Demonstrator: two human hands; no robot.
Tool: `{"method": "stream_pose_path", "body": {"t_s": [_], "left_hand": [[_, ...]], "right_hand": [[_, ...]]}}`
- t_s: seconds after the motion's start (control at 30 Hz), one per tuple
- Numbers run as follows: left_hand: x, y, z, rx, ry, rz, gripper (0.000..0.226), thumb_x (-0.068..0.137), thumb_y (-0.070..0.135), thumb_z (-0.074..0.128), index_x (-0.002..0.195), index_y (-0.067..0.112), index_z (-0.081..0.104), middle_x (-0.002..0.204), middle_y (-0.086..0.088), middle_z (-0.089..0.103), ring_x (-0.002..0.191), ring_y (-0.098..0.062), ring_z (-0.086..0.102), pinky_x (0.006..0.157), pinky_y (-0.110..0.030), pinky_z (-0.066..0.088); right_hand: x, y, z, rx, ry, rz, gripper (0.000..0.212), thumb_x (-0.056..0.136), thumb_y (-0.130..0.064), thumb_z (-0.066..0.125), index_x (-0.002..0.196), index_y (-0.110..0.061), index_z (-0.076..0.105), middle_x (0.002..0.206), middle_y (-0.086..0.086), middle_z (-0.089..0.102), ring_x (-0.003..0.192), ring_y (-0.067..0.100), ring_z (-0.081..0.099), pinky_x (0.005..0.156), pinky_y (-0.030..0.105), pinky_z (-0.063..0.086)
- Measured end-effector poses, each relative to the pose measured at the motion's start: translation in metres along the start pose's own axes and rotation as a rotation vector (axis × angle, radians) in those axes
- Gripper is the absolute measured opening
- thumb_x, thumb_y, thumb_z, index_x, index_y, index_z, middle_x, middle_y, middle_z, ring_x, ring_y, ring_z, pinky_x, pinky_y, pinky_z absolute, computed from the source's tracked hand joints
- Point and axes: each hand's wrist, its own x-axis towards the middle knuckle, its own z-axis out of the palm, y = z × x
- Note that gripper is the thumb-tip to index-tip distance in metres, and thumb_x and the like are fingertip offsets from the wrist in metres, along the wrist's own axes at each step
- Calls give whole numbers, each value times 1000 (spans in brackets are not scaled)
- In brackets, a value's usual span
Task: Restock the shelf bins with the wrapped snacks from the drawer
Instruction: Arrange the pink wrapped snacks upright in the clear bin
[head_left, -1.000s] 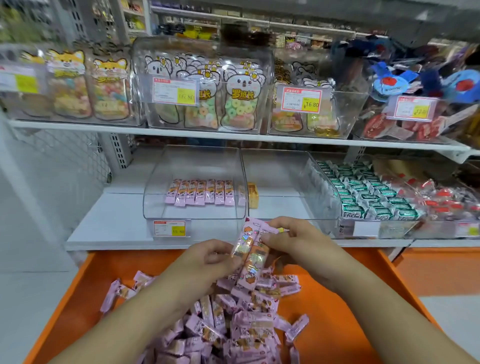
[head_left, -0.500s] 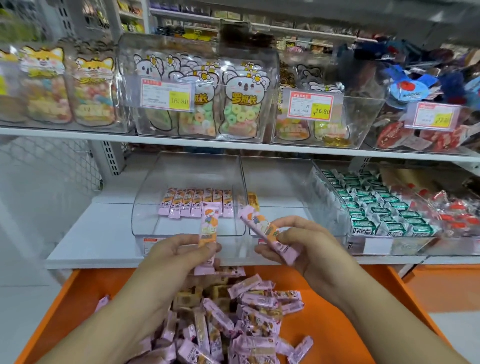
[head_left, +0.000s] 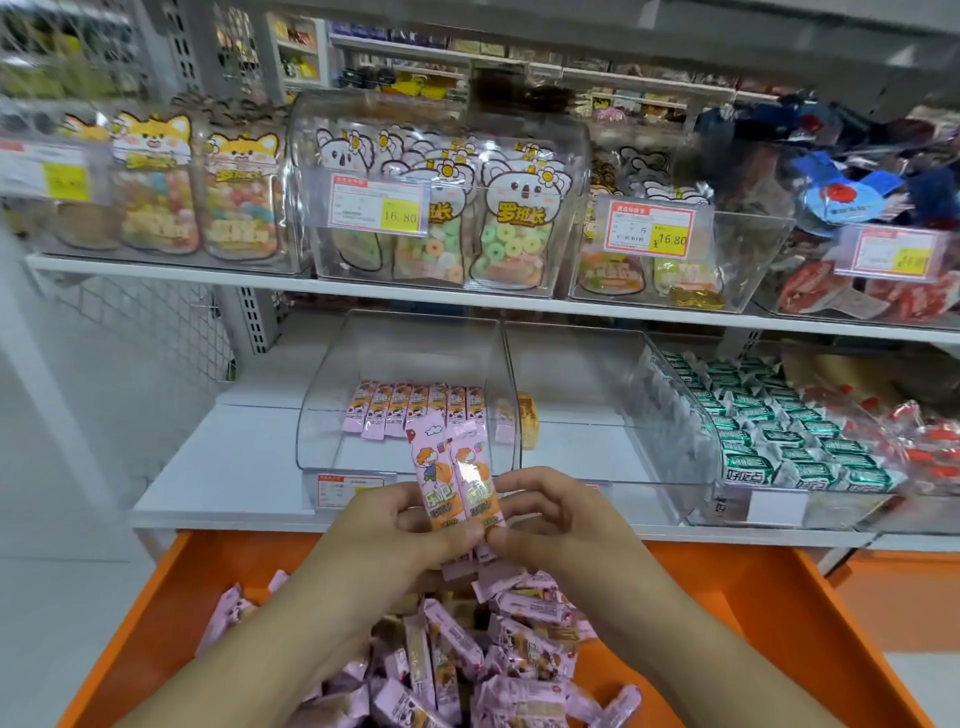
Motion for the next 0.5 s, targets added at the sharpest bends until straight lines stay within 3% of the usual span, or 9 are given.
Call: {"method": "stream_pose_path", "body": {"t_s": [0.13, 0.27, 0.4, 0.5], "left_hand": [[3, 6, -11, 168, -53, 29, 18, 81, 13, 89, 90, 23, 78, 74, 6, 77, 72, -13, 76, 75, -38, 60], [3, 7, -18, 313, -152, 3, 37, 77, 17, 92, 109, 19, 74, 97, -1, 81, 90, -20, 79, 86, -42, 63], [8, 8, -29, 392, -126, 30, 53, 66, 34, 94, 114, 28, 72, 103, 5, 80, 93, -19, 78, 89, -54, 62], [15, 9, -39, 444, -83, 50, 45, 77, 26, 92, 114, 36, 68, 100, 14, 78, 86, -10, 77, 85, -49, 63]], "right_hand": [[9, -12, 2, -109, 0, -31, 47, 85, -14, 85, 122, -38, 68, 114, 4, 69, 76, 10, 63, 66, 19, 49], [19, -26, 8, -206, -30, -141, 54, 86, -35, 85, 128, -59, 60, 117, 3, 63, 69, 17, 58, 67, 30, 49], [37, -25, 25, -324, 56, -211, 30, 85, -40, 84, 108, -51, 68, 121, 1, 63, 80, 34, 67, 73, 40, 60], [54, -21, 28, -287, 61, -219, 26, 86, -32, 85, 106, -37, 70, 112, 9, 68, 58, 24, 60, 53, 27, 46]]}}
